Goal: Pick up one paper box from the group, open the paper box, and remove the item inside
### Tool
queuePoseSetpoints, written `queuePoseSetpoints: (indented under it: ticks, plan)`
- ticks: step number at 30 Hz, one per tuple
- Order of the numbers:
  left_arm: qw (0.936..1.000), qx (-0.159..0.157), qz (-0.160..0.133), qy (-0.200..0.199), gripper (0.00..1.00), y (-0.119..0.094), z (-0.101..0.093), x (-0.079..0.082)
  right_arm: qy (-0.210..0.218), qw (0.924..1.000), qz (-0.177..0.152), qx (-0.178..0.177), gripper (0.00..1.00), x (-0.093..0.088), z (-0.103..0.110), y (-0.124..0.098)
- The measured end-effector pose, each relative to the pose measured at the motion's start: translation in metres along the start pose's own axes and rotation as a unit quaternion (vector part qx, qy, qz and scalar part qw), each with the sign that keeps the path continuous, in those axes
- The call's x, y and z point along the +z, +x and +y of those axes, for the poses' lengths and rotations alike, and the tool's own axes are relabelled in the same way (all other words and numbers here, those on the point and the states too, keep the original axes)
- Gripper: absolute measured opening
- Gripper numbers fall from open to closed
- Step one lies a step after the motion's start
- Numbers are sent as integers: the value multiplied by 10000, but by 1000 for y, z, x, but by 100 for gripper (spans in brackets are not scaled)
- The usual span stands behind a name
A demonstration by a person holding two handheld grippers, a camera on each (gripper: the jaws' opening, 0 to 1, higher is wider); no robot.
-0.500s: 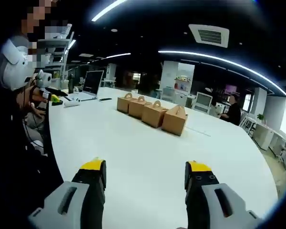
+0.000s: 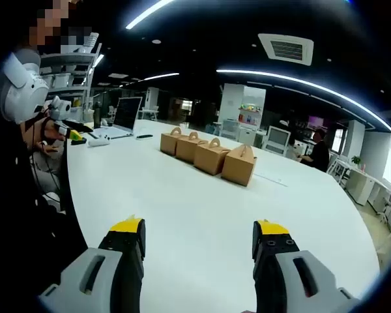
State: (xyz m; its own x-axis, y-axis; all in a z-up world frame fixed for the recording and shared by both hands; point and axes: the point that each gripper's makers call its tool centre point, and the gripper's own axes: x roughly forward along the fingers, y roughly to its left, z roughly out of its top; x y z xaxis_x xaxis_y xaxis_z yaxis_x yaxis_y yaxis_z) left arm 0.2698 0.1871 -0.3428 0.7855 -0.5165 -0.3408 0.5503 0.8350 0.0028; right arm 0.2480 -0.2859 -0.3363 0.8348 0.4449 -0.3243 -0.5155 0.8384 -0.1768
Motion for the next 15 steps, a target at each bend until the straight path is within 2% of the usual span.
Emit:
queuePoseSetpoints:
  ticks: [15]
  plan:
    - [10000,-12,41,13,67,2,1,3,61,10000,57,9,67,-1,0,1]
